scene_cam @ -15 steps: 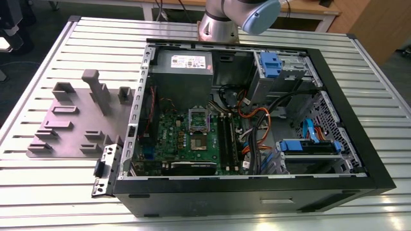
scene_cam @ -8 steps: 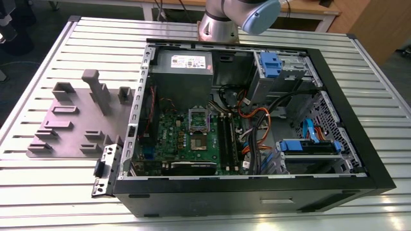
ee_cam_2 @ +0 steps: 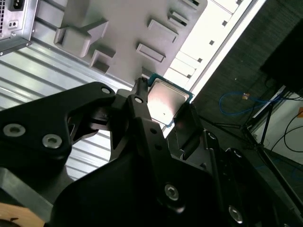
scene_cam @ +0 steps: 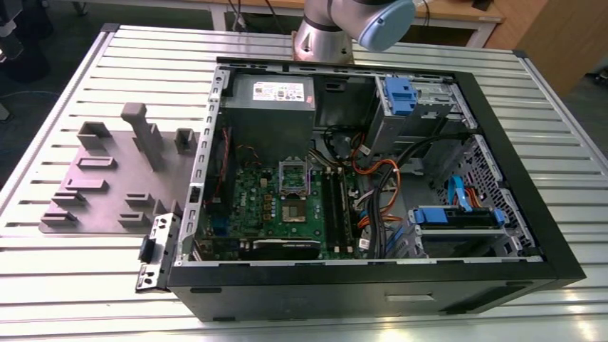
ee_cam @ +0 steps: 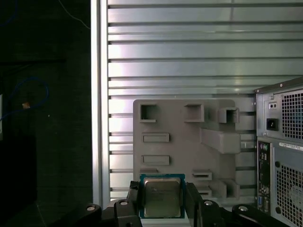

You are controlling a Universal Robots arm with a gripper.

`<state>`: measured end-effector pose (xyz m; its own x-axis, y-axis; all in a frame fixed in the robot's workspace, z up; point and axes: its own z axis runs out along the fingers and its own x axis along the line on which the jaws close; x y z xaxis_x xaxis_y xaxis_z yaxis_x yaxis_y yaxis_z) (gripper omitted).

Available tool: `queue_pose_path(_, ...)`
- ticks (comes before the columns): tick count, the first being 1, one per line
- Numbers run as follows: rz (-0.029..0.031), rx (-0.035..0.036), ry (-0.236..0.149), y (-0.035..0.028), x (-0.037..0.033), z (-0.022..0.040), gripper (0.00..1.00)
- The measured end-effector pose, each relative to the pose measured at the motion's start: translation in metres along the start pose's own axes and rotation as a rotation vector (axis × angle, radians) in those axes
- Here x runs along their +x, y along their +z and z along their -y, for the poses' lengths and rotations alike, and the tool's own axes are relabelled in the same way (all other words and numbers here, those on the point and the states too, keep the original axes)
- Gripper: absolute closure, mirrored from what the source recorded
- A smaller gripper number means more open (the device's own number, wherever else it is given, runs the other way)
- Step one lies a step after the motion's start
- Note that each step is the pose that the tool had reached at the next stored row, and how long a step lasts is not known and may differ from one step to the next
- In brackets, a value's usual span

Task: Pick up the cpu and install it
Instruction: 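Pick up the cpu and move it towards the insertion slot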

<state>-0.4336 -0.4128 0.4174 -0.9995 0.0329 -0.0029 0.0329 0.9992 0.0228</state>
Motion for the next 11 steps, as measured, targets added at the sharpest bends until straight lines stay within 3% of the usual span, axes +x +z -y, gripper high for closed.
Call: queue_pose_path(11,-0.0004,0.0000,0.000,0.0001,-0.0035,-0.0001,0.53)
